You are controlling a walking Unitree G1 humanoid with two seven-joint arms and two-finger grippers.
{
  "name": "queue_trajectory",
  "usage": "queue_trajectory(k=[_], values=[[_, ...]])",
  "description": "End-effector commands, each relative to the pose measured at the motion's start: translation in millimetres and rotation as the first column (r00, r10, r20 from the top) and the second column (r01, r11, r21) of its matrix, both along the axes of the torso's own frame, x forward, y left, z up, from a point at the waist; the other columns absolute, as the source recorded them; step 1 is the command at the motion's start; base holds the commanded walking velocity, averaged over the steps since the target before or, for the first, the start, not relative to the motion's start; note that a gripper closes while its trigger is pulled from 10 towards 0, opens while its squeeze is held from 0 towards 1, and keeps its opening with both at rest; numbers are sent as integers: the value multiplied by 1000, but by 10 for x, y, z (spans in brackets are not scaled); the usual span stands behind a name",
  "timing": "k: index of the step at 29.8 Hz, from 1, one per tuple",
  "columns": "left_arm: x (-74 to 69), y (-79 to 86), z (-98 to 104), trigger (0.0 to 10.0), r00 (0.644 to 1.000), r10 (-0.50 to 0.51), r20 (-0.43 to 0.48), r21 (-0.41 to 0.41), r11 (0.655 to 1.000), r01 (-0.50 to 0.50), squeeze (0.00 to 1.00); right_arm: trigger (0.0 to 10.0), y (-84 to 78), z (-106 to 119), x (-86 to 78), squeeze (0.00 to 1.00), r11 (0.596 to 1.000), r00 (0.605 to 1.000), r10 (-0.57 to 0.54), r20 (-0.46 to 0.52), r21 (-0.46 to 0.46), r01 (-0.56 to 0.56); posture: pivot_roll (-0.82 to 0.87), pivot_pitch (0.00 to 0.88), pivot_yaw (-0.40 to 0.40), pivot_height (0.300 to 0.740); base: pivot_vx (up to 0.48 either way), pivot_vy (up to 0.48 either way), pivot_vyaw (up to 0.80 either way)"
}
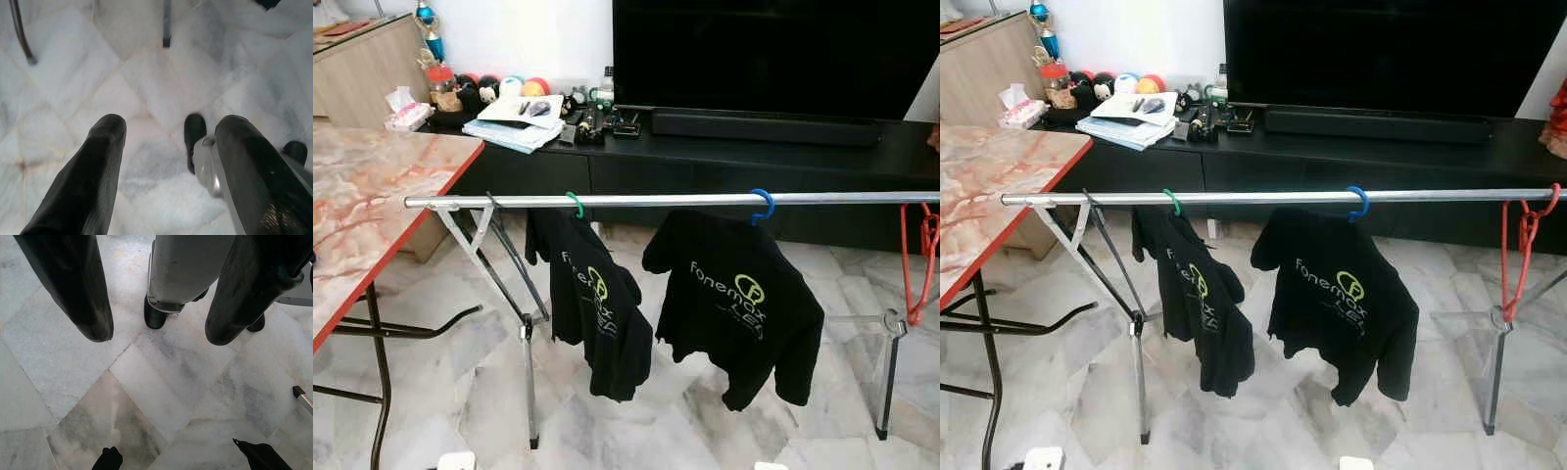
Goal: Hang hanger
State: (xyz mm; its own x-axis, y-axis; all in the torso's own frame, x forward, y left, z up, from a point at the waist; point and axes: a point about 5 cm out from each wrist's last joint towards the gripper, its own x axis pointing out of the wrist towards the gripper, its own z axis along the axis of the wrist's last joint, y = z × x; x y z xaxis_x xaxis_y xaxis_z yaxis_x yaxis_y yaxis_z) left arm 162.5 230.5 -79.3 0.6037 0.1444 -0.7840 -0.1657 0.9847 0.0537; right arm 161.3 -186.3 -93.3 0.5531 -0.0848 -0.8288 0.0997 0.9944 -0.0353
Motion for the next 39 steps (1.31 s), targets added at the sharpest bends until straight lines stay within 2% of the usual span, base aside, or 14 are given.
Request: queue_trajectory(k=[1,4,9,11,16,20,24,31,34,39], values=[[-16,38,-12,10000,1000,13,-20,19,1000,-12,0,10000,-3,-22,-50,0,1000,1000,0,-20,-1,0,-34,21,33,740,0,0,0],[49,33,-5,10000,998,64,-13,3,998,-64,0,10000,-22,-24,-68,0,1000,1000,18,-19,-17,-18,-34,19,30,740,0,257,0],[146,-21,19,10000,1000,30,5,-4,1000,-30,0,10000,-25,-23,-73,0,1000,1000,15,-10,-12,-15,-33,22,30,740,0,480,698],[156,-48,14,10000,1000,21,0,-3,1000,-21,0,10000,-24,-24,-75,0,1000,1000,5,-10,-4,-5,-33,29,29,740,0,480,-544],[92,-61,-24,10000,1000,19,-24,-1,1000,-19,0,10000,-21,-20,-62,0,1000,1000,-13,-4,0,13,-36,43,28,740,0,458,0],[-33,-40,-76,10000,998,15,-60,-1,1000,-15,0,10000,-19,-11,-38,0,1000,1000,-24,3,-1,24,-35,52,28,740,0,0,0],[-63,-37,-92,10000,997,17,-82,-10,1000,-18,0,10000,0,14,25,0,1000,999,-29,25,2,29,-34,56,27,740,0,0,0],[24,12,-52,10000,996,17,-84,-9,1000,-18,0,10000,20,66,138,0,1000,997,-26,70,-2,26,-34,62,26,740,0,0,0],[57,31,-34,10000,996,16,-82,-9,1000,-17,0,10000,13,126,247,0,1000,993,-11,120,-16,13,-39,66,27,740,0,0,0],[28,15,-49,10000,997,11,-82,-14,1000,-12,0,10000,-2,303,508,0,1000,962,9,274,-29,-1,-44,74,26,740,0,0,630]])
